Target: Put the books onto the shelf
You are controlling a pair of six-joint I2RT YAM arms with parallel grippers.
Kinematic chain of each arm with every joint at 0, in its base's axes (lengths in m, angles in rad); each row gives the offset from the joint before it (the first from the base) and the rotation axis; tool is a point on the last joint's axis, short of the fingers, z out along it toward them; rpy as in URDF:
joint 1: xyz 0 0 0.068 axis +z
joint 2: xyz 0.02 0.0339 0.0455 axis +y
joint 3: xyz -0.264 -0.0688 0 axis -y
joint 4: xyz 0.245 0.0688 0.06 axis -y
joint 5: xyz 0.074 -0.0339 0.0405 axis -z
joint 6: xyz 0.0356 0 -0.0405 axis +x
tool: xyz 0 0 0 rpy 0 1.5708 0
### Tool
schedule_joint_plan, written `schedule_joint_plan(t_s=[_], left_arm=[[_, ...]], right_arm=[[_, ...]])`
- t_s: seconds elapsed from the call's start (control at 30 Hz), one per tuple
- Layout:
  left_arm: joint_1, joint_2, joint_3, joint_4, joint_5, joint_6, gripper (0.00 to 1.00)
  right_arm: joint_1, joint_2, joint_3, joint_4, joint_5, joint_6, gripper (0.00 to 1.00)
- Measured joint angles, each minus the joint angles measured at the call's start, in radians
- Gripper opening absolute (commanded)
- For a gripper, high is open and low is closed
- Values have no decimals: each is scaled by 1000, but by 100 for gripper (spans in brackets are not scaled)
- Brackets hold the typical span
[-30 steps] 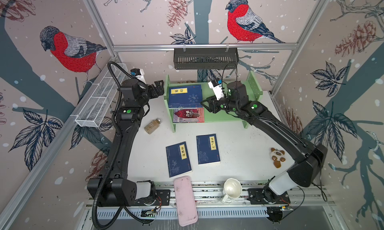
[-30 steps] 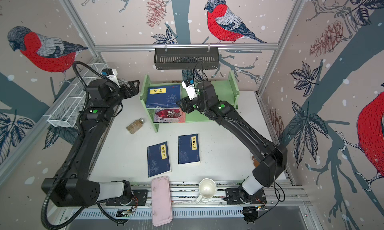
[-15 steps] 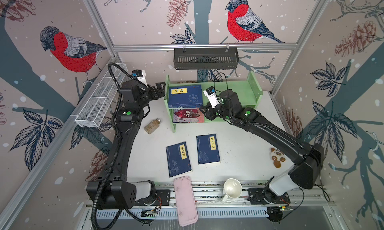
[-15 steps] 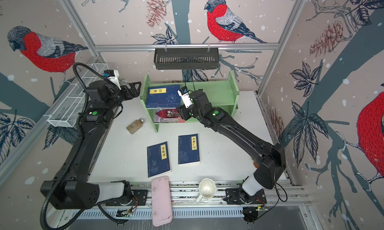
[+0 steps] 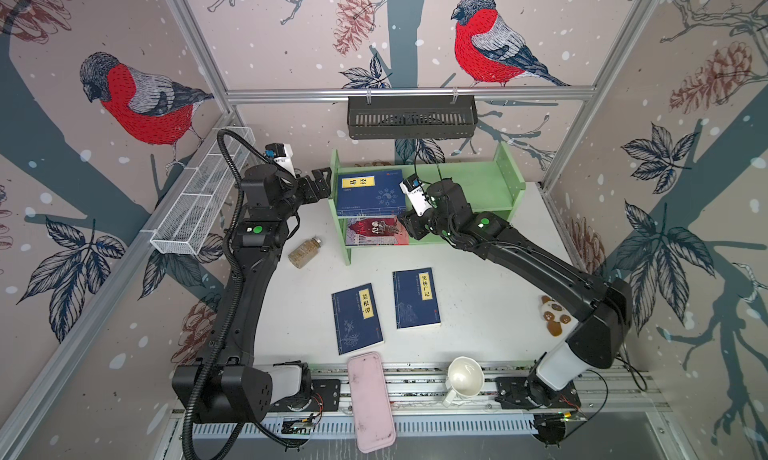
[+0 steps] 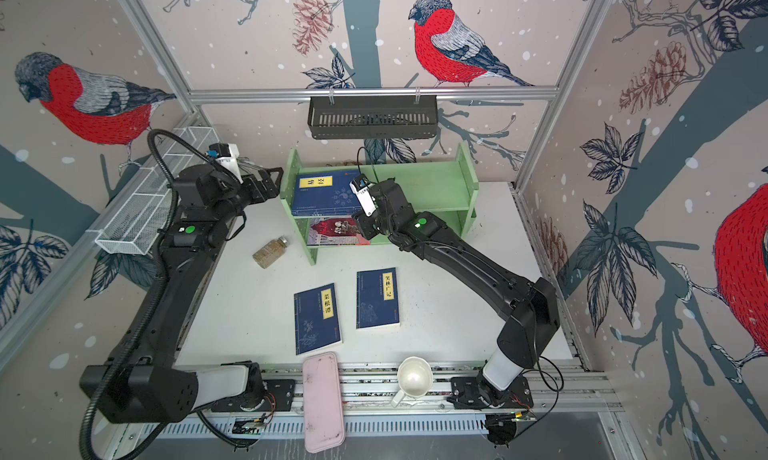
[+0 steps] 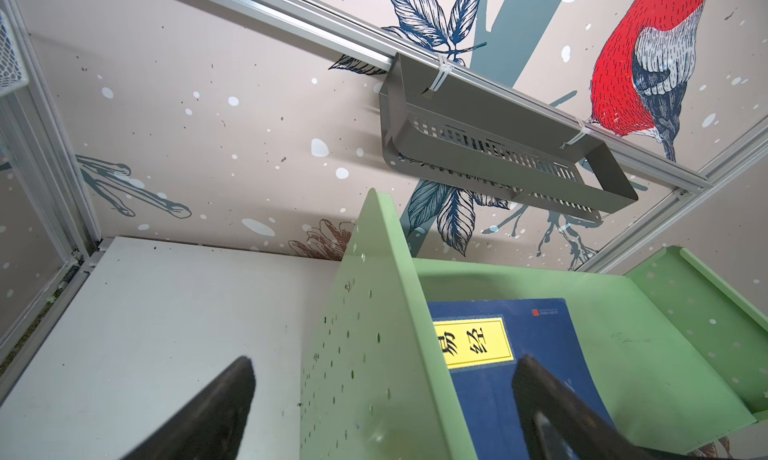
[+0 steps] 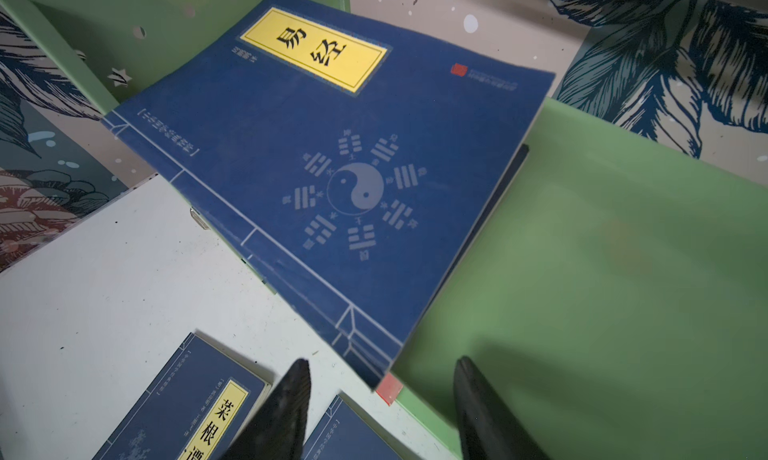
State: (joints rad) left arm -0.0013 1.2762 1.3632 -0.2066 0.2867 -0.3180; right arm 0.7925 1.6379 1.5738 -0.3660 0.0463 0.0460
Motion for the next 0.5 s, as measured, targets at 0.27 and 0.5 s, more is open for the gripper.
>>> schedule_joint_plan(t_s=[0.27, 0.5], left_arm=[[0, -2, -2, 0, -1, 0, 97], [0, -6, -2, 0, -2, 1, 97]], right_arm=[[0, 29, 27, 0, 29, -19, 48], [0, 34, 36, -4, 32, -19, 46]])
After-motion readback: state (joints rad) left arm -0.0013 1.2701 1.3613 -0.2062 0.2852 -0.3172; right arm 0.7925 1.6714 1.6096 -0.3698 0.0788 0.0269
